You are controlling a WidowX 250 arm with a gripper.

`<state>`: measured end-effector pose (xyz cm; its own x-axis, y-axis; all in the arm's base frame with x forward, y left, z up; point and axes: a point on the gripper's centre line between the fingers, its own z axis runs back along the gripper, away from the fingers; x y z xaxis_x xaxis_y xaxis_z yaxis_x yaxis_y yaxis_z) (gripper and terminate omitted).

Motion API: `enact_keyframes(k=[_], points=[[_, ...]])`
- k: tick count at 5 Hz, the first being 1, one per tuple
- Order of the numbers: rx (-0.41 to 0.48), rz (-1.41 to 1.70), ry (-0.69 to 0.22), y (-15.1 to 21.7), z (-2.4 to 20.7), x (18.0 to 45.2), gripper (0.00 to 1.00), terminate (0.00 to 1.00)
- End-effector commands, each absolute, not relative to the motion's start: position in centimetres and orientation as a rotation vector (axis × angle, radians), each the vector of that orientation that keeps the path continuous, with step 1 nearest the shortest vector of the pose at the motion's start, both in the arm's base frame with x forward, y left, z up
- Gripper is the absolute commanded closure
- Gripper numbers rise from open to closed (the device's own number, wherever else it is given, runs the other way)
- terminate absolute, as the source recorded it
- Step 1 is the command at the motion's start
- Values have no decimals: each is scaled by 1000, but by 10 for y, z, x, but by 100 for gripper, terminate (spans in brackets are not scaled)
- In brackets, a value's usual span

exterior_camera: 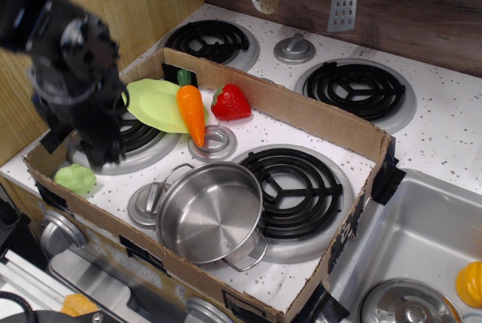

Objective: Take carrot off plate

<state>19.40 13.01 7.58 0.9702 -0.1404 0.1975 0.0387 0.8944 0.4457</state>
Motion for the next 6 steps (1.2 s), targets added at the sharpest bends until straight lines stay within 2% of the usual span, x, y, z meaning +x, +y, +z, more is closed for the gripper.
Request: enact_keyframes(k=[1, 2, 3, 4, 6], points=[[538, 148, -283, 140, 90, 244, 0, 0], [454, 218, -332, 153, 96, 274, 0, 0], [362, 270, -369, 160, 98, 288, 0, 0], [315, 302, -392, 160, 99, 295, 0, 0], [255, 342, -364, 145, 91, 309, 0, 0]])
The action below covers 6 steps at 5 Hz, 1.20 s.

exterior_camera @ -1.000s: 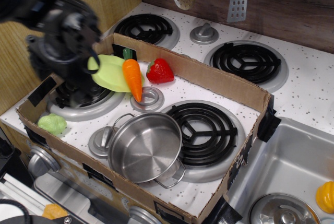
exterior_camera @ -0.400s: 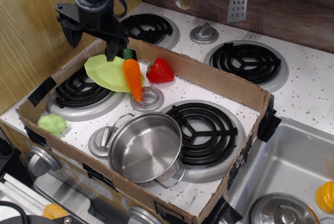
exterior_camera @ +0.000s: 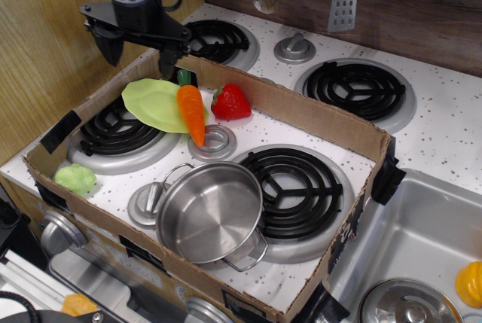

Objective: Take carrot off plate

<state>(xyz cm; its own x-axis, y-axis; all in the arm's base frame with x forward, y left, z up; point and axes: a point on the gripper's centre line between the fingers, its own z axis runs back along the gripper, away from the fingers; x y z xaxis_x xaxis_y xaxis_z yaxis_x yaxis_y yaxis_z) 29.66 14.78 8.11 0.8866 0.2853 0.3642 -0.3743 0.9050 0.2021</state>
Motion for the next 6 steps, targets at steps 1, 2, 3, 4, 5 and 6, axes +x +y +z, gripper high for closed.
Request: enact_keyframes(k=[1, 2, 3, 4, 5, 6], points=[[327, 305, -360, 136, 80, 314, 0, 0], [334, 258, -355, 133, 72, 316, 0, 0], [332, 253, -349, 131, 59, 317, 0, 0], [329, 256, -361, 133, 46, 316, 0, 0], [276, 259, -328, 135, 36, 316, 0, 0], [268, 255, -324, 134, 32, 316, 0, 0]])
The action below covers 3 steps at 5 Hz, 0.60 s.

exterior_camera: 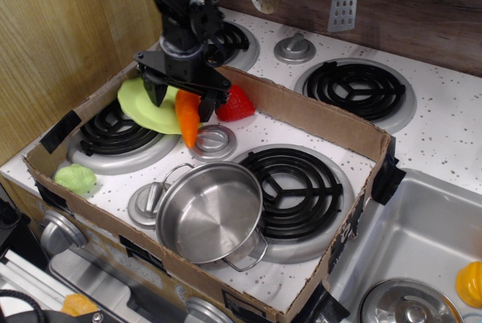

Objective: Take carrot off plate

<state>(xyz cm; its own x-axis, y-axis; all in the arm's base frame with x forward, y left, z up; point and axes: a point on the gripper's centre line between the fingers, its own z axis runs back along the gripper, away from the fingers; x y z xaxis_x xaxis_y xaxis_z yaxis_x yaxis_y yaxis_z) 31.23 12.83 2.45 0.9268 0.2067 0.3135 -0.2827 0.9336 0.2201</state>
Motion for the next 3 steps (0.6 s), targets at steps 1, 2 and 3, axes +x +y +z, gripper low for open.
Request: enact_keyframes(k=[1, 2, 3], points=[[267, 256, -325, 135, 30, 316, 0, 0], [272, 253, -330, 136, 31, 315, 100, 0], [255, 193, -317, 137, 34, 316, 100, 0]])
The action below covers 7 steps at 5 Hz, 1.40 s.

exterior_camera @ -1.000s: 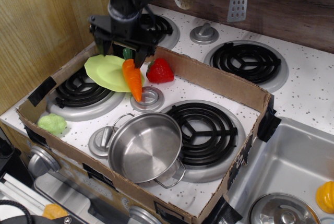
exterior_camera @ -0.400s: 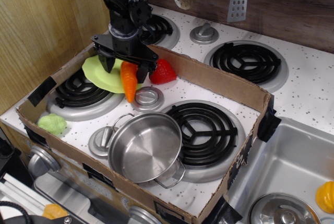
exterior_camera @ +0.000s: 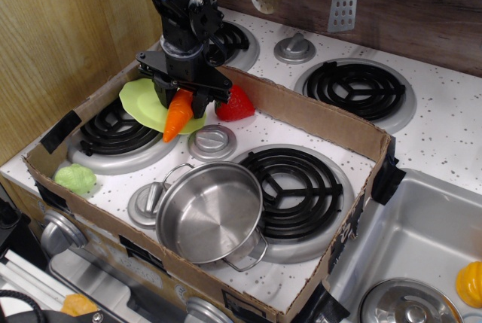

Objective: Take carrot off plate

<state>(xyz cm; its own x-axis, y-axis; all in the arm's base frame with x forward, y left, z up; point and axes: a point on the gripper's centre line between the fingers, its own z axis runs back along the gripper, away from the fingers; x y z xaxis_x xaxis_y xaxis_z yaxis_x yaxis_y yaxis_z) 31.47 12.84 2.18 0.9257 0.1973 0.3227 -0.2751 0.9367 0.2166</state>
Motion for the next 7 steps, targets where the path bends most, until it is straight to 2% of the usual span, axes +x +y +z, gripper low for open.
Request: enact_keyframes(k=[1, 2, 3, 4, 5, 6, 7], points=[[290, 166, -363, 137, 45, 319, 100, 0], [412, 62, -454, 135, 65, 321, 100, 0], [606, -19, -596, 131, 87, 312, 100, 0], [563, 33, -524, 118, 105, 306, 100, 0], [424, 58, -513, 95, 105, 296, 100, 0], [329, 104, -466, 68, 104, 292, 100, 0], [271, 118, -414, 48, 105, 294, 100, 0]])
